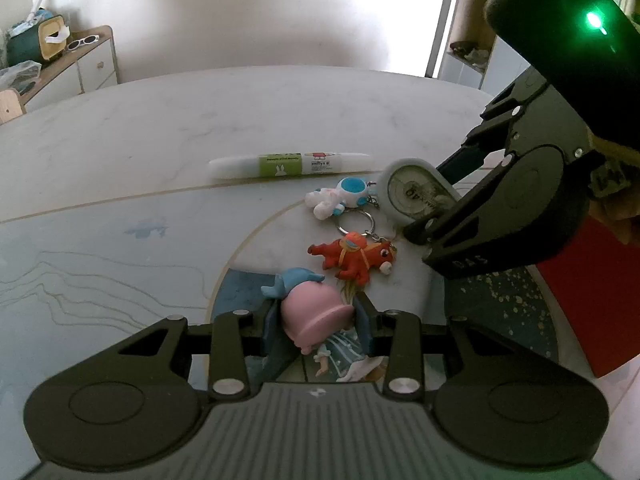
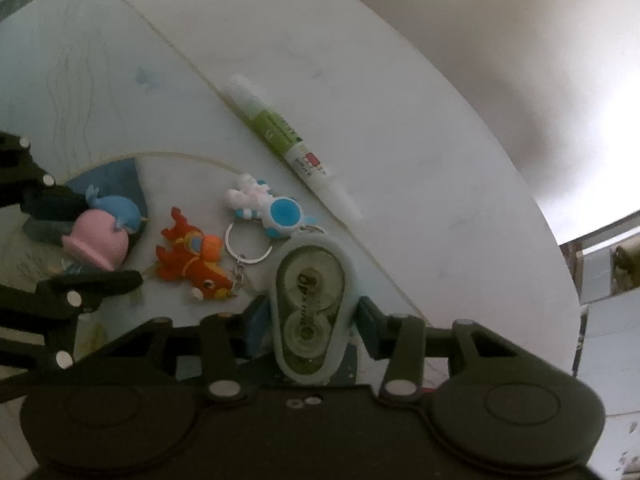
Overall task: Organize rigid objects
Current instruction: 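Grasp the pink figurine with the left tool while the right tool grasps the grey tape dispenser, then carry the pink figurine with the left tool while the right tool carries the dispenser to the box, then open the left tool to drop the figurine while the right tool releases the dispenser in the box, then withdraw both tools from the box back toward the table, then grasp the white glue stick with the left tool while the right tool grasps the orange fish figurine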
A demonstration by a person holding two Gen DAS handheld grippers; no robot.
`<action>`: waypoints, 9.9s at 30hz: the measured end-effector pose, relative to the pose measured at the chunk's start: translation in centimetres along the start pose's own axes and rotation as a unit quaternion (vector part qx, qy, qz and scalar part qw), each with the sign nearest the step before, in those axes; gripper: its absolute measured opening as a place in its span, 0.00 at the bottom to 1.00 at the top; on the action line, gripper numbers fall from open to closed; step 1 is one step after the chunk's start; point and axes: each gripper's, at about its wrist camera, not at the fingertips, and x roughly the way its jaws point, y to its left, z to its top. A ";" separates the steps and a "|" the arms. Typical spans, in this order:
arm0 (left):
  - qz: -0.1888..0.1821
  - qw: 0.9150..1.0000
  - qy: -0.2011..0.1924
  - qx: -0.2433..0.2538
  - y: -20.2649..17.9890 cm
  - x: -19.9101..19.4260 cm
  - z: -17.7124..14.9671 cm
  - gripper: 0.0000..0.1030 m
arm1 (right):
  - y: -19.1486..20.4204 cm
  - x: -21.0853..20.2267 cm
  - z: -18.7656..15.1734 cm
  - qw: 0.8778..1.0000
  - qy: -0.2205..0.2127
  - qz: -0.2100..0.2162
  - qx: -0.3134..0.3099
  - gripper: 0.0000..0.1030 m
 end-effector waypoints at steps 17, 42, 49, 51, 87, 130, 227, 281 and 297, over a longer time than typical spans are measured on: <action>-0.026 1.000 -0.003 -0.017 -0.1 -2.3 0.7 0.37 | -3.8 -7.6 -4.1 0.979 -0.057 0.075 0.180 0.44; -0.078 0.997 -0.029 0.008 -6.7 -10.4 4.1 0.37 | -8.2 -15.0 -13.1 0.935 -0.146 0.097 0.309 0.45; -0.080 0.996 -0.039 0.024 -11.1 -11.2 5.3 0.37 | -10.3 -15.0 -16.6 0.932 -0.150 0.095 0.316 0.45; -0.079 0.996 -0.040 0.027 -12.6 -11.1 5.6 0.37 | -11.1 -14.9 -17.8 0.931 -0.149 0.098 0.319 0.45; -0.077 0.990 0.037 0.113 -30.9 1.3 12.0 0.37 | -18.7 -9.1 -29.0 0.938 -0.090 0.122 0.312 0.45; -0.045 0.979 0.135 0.147 -33.2 8.3 12.1 0.47 | -18.2 -6.9 -28.3 0.945 -0.053 0.135 0.292 0.57; -0.036 0.999 -0.013 0.027 4.0 -1.7 8.4 0.94 | 2.0 -6.6 -4.6 0.945 -0.133 0.108 0.277 0.95; -0.100 0.976 0.006 0.196 3.3 7.4 10.2 0.24 | 5.0 0.9 -1.3 0.955 -0.075 0.073 0.276 0.47; -0.074 0.990 0.019 0.121 3.8 3.6 7.0 0.17 | 4.8 -5.2 -4.6 0.945 -0.097 0.090 0.299 0.47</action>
